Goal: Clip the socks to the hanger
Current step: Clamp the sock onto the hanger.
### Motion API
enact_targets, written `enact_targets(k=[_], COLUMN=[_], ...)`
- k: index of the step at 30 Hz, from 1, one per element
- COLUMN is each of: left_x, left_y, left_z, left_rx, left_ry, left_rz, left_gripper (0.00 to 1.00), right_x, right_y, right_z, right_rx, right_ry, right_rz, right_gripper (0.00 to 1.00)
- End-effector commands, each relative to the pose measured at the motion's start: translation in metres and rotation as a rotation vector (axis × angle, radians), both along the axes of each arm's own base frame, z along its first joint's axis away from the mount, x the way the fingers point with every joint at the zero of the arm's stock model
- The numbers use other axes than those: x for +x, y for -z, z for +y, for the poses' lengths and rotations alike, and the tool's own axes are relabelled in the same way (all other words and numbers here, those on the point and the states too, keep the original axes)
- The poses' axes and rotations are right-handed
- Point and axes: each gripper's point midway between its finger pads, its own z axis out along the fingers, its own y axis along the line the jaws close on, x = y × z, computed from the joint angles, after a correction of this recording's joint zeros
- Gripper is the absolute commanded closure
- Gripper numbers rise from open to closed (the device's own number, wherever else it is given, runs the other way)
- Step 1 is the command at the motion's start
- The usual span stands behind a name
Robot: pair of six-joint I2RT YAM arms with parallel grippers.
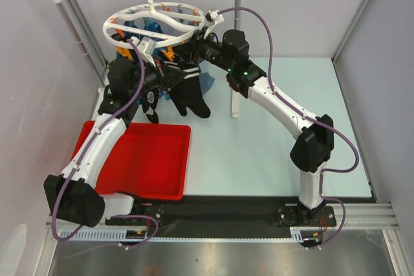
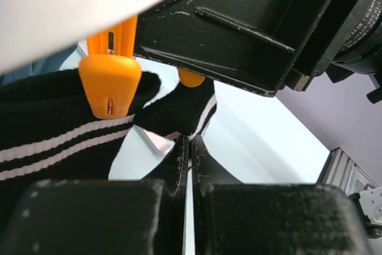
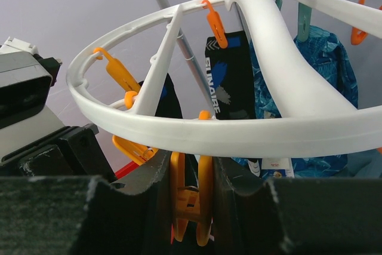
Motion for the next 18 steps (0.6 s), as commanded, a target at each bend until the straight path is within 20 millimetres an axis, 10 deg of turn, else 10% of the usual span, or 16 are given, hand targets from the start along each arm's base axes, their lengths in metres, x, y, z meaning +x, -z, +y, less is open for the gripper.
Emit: enact_targets(k=[1, 18], left_x=[-0.0025, -0.0021], left_y=[-0.0154, -0.0181], left_z=[0.0035, 0.0064], left_rx=[-0.006, -0.045], left_ry=[0.018, 0.037], left_rz=[-0.077, -0.074], left_gripper=[1.0, 1.0], right_x=[-0.0179, -0.0177], right_y=[-0.0442, -0.0456], right_z=[-0.0079, -0.0072], right_rx=[0.065, 0.069], right_ry=[-0.033, -0.035], right_rz=[-0.063, -0.063], right_gripper=[1.0, 1.0])
